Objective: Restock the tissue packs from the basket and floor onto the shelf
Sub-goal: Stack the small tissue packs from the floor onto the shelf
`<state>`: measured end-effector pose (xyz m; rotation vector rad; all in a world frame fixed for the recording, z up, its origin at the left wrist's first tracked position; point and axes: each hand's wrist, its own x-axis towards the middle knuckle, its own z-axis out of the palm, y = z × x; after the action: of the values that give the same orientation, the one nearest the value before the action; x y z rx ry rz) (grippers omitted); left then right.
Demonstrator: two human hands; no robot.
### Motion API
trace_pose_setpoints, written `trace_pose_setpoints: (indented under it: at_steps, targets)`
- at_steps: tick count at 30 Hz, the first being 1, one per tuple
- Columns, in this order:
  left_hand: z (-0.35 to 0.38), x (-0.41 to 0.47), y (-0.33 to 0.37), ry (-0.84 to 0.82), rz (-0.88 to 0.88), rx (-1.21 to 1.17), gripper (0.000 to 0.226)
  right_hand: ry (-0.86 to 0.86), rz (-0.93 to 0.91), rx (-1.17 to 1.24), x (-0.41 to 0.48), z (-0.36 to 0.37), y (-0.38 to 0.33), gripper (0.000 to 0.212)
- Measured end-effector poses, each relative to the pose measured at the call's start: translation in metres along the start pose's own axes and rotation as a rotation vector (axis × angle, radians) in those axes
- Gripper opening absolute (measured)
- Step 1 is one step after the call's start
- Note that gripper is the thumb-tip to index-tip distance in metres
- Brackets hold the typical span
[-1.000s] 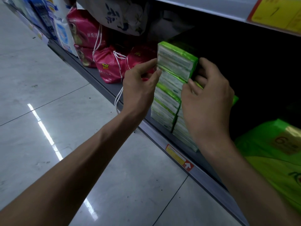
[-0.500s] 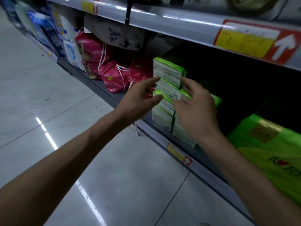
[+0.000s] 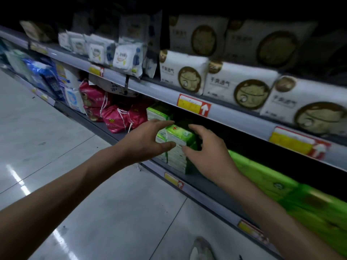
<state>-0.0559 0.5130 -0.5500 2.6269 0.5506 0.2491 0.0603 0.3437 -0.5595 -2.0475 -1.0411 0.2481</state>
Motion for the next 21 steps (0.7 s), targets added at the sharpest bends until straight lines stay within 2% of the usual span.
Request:
trace_pose_setpoints:
  at_steps: [5, 13, 21]
  targets:
    - [-0.036, -0.044, 0.083, 0.009, 0.071, 0.048, 0.076, -0.002, 0.024, -0.05, -0.06, -0.083, -0.033, 0.066]
    - [-0.081, -0.101, 0.216, -0.014, 0.212, 0.045, 0.079, 0.108, 0.072, -0.173, -0.167, -0.215, -0.073, 0.068]
    - [-0.089, -0.136, 0.318, -0.045, 0.353, 0.171, 0.085, 0.208, 0.16, -0.278, -0.256, -0.298, -0.077, 0.072]
